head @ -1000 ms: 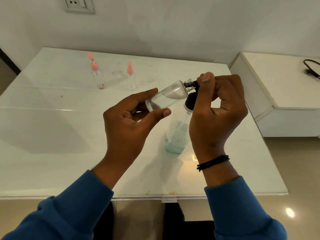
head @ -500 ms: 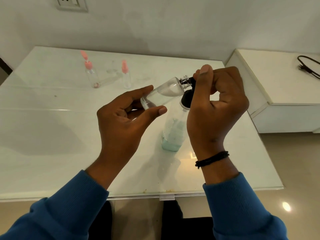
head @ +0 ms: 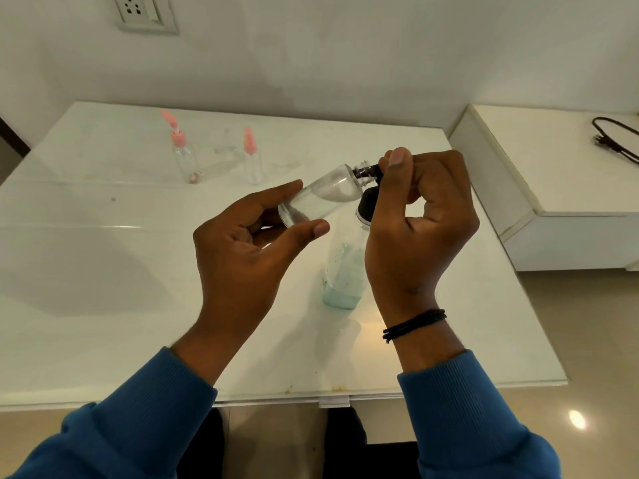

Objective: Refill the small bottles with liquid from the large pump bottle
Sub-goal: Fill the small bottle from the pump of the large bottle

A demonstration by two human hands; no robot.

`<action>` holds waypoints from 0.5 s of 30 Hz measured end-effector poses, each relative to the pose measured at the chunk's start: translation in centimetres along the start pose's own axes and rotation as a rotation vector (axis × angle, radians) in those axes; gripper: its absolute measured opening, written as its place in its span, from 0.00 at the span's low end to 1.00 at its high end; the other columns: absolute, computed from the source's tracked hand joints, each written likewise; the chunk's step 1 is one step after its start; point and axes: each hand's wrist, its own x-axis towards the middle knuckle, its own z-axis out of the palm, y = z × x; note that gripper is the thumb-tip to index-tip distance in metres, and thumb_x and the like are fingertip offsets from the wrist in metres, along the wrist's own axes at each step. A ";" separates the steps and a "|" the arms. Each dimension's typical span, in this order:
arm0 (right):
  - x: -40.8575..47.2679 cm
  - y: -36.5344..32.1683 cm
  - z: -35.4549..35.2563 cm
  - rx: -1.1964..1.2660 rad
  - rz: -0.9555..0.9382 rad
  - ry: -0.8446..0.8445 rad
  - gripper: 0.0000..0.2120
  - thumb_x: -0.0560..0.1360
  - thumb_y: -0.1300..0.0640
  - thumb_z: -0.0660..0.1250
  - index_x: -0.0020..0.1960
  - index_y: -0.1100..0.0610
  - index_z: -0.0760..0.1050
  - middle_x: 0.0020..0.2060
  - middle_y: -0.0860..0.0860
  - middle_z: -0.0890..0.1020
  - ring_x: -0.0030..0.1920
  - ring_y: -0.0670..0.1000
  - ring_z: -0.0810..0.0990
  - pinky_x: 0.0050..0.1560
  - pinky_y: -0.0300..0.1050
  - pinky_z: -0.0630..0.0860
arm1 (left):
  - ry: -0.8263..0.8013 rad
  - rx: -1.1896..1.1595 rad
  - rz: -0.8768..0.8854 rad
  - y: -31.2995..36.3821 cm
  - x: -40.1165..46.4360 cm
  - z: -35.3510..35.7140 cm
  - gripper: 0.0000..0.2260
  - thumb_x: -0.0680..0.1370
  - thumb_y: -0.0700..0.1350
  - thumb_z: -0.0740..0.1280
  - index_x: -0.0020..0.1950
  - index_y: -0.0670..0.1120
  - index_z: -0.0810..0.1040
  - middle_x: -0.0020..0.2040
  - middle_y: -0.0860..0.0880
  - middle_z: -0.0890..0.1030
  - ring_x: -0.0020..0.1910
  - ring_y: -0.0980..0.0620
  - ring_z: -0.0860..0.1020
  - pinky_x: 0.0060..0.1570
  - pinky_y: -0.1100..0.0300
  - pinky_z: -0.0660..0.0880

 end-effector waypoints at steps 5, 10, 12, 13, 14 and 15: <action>0.6 0.0 -0.2 -0.021 -0.014 0.006 0.14 0.80 0.60 0.66 0.36 0.59 0.77 0.35 0.47 0.75 0.35 0.54 0.74 0.35 0.61 0.71 | -0.012 0.001 0.016 0.1 0.0 0.1 0.20 0.71 0.45 0.80 0.62 0.44 0.82 0.54 0.52 0.85 0.54 0.55 0.85 0.51 0.64 0.81; -0.1 -0.2 0.1 0.000 0.015 0.000 0.13 0.81 0.59 0.66 0.37 0.57 0.75 0.36 0.48 0.75 0.36 0.53 0.74 0.37 0.61 0.72 | -0.005 0.003 0.009 0.0 0.0 -0.1 0.21 0.71 0.45 0.79 0.62 0.44 0.82 0.54 0.53 0.85 0.53 0.55 0.85 0.51 0.64 0.81; -0.1 -0.2 0.0 -0.004 0.025 0.001 0.14 0.81 0.59 0.66 0.36 0.60 0.76 0.36 0.48 0.76 0.36 0.54 0.75 0.37 0.61 0.72 | -0.005 0.004 0.012 0.0 0.0 -0.1 0.21 0.71 0.45 0.79 0.62 0.44 0.82 0.54 0.53 0.85 0.54 0.54 0.85 0.51 0.64 0.82; 0.1 -0.2 0.0 -0.006 0.026 0.005 0.14 0.81 0.59 0.66 0.36 0.59 0.76 0.36 0.48 0.76 0.36 0.55 0.75 0.37 0.62 0.72 | -0.007 0.005 0.016 0.0 0.0 0.0 0.21 0.71 0.45 0.79 0.62 0.44 0.82 0.54 0.52 0.85 0.54 0.54 0.85 0.51 0.64 0.82; 0.3 -0.3 -0.1 -0.011 0.025 0.009 0.14 0.81 0.59 0.66 0.36 0.57 0.76 0.36 0.47 0.76 0.36 0.55 0.75 0.36 0.62 0.72 | -0.010 0.006 0.015 0.0 0.0 0.0 0.21 0.71 0.45 0.79 0.62 0.44 0.82 0.55 0.52 0.85 0.55 0.54 0.85 0.52 0.63 0.82; 0.3 -0.3 -0.1 -0.015 0.022 0.014 0.13 0.81 0.59 0.66 0.37 0.55 0.75 0.36 0.47 0.76 0.36 0.56 0.75 0.36 0.62 0.73 | -0.010 0.007 0.014 0.0 0.0 0.0 0.21 0.71 0.45 0.79 0.62 0.44 0.82 0.55 0.51 0.85 0.55 0.54 0.85 0.52 0.63 0.82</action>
